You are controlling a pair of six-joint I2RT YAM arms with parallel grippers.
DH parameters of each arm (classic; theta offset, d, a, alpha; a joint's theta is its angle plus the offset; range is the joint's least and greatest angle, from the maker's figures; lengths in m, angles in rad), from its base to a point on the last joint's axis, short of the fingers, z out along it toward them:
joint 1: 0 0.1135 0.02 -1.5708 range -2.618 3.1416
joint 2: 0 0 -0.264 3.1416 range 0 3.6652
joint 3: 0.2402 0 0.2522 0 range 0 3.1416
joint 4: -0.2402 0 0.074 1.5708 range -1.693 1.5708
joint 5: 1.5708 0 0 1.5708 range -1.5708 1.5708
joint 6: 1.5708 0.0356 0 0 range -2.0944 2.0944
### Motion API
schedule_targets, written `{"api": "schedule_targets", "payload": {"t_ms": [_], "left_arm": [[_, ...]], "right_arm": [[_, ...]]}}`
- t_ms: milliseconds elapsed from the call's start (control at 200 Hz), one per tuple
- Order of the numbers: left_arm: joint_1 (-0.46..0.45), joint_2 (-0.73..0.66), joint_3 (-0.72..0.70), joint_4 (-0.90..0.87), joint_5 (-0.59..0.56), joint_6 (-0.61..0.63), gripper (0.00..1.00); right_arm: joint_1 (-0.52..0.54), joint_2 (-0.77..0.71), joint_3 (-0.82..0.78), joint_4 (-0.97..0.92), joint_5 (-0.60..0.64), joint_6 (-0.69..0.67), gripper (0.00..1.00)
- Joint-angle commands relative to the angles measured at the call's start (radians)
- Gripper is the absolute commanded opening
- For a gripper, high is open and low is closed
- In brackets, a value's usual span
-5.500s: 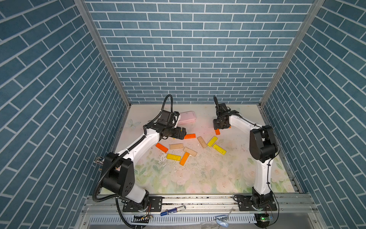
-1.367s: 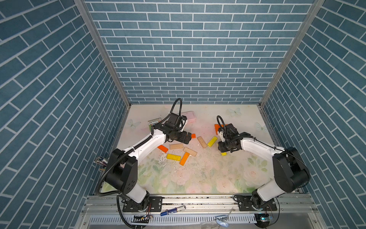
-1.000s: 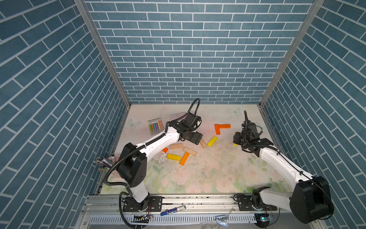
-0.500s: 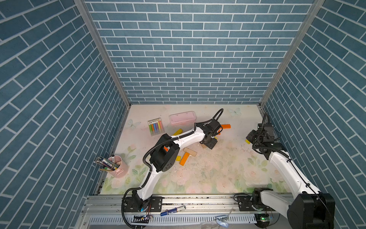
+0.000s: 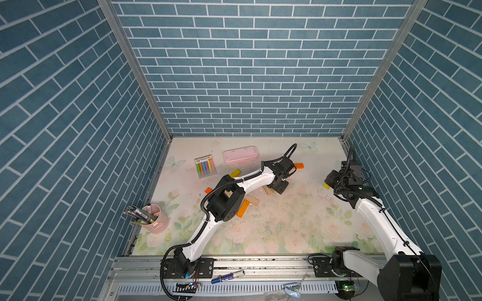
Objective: Assemble the number 6 with building blocks
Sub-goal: Pick up the building block from the center of the board, then assemble the building block at the center of the board, then pick up the building block from the center of the board.
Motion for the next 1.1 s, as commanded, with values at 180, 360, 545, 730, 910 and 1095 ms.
{"api": "schedule_targets", "payload": {"t_ms": [180,360,545,730,910,1095], "left_arm": [[0.016,-0.012,-0.022,0.0,-0.002,-0.014,0.22],[0.082,-0.137,-0.216,0.085,0.033,-0.047,0.21],[0.129,-0.221,-0.355,0.122,0.036,-0.06,0.21],[0.168,-0.28,-0.446,0.152,0.04,-0.086,0.2],[0.182,-0.295,-0.466,0.155,0.048,-0.091,0.2],[0.184,-0.305,-0.474,0.162,0.06,-0.094,0.2]], "right_arm": [[-0.002,0.036,0.08,-0.076,-0.065,-0.138,0.12],[0.036,0.151,0.104,-0.076,-0.126,-0.211,0.12],[0.192,0.363,0.18,-0.093,-0.089,-0.303,0.13],[0.293,0.534,0.234,-0.088,-0.048,-0.332,0.13],[0.349,0.633,0.266,-0.081,-0.024,-0.345,0.13],[0.372,0.677,0.284,-0.083,-0.019,-0.342,0.14]]}}
